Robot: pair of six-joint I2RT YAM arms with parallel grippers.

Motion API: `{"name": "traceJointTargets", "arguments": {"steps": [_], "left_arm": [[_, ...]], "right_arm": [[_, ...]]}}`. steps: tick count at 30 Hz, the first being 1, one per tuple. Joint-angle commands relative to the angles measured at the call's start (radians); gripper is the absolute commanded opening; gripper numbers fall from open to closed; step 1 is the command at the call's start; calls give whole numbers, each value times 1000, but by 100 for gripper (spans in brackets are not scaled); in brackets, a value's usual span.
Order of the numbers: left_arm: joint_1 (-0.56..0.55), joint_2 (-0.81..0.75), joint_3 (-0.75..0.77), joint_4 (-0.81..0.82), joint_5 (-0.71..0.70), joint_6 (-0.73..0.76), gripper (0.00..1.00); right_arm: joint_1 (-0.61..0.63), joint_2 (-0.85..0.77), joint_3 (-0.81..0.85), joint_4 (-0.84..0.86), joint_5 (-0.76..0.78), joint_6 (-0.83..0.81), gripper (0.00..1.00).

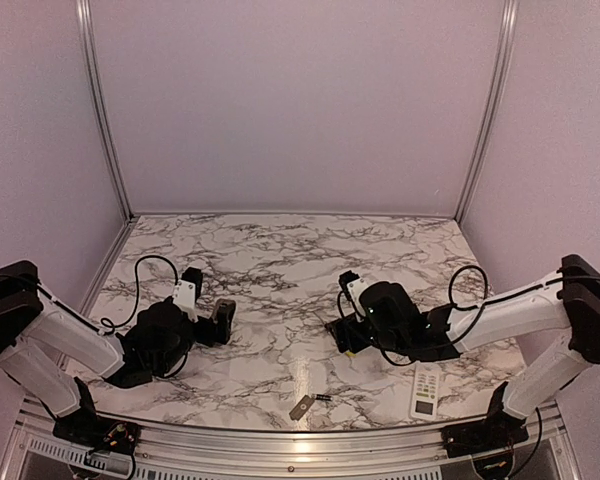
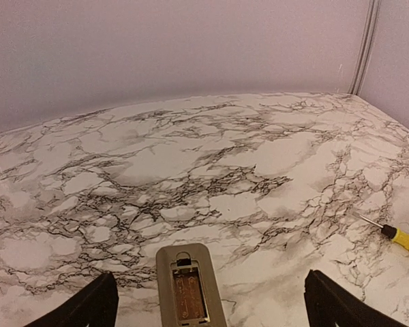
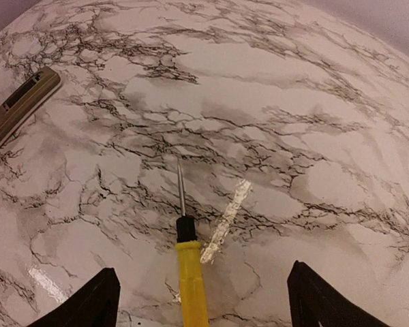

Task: Unload the batteries from the remote control
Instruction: Place the screwdriver at the center of the board, then pick up the remote control from the center of the board.

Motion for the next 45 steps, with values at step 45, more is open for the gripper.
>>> {"name": "traceJointTargets", "arguments": {"steps": [45], "left_arm": [[4, -6, -10, 55, 42, 14, 98]], "right_arm": [[-16, -317, -53, -1131, -211, 903, 98]]}}
